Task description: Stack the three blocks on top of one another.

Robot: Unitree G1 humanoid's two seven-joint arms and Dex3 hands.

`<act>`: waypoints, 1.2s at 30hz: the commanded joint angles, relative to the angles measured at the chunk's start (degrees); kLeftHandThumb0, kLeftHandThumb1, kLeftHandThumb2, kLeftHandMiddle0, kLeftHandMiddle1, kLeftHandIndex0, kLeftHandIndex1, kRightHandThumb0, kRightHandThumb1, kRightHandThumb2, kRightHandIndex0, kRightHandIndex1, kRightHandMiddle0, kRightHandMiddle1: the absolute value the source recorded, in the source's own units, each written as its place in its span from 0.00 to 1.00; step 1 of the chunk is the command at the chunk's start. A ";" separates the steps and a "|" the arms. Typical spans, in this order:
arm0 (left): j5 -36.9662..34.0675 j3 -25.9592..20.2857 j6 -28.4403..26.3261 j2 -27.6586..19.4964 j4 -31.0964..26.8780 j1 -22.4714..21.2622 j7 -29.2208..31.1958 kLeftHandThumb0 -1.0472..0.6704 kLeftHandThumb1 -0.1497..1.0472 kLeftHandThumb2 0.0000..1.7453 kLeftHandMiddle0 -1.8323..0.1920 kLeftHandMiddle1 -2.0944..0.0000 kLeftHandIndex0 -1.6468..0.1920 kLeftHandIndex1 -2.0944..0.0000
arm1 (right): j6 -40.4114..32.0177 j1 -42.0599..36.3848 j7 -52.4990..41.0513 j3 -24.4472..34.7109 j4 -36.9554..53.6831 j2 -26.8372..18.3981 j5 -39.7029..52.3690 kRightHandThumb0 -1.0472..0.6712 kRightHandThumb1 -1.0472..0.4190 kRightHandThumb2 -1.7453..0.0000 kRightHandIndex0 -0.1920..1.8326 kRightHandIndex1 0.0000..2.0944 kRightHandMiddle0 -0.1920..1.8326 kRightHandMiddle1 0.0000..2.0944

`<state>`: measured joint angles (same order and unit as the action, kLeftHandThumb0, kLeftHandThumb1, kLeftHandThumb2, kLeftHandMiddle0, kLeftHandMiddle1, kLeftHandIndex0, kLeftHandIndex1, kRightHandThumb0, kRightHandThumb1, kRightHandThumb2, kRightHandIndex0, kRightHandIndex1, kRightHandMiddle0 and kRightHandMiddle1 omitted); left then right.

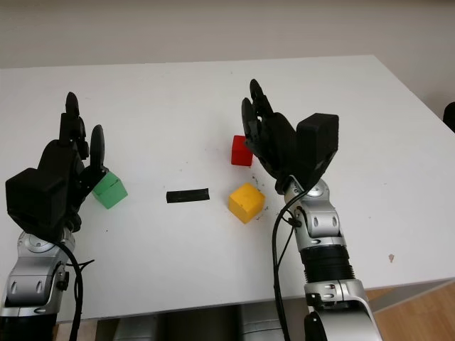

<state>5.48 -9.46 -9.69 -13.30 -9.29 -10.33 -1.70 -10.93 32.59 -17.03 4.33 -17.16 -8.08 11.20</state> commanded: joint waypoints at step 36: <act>0.20 0.07 -0.54 -0.65 -0.81 -0.60 0.41 0.14 1.00 0.40 1.00 1.00 1.00 0.99 | 30.05 32.85 18.63 -23.53 -46.57 -16.02 -44.97 0.23 0.15 0.97 0.23 0.09 0.20 0.22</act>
<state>5.52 -9.30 -10.18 -13.32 -9.79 -10.09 -1.50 18.68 63.64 1.36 -18.31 -62.54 -23.36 -33.08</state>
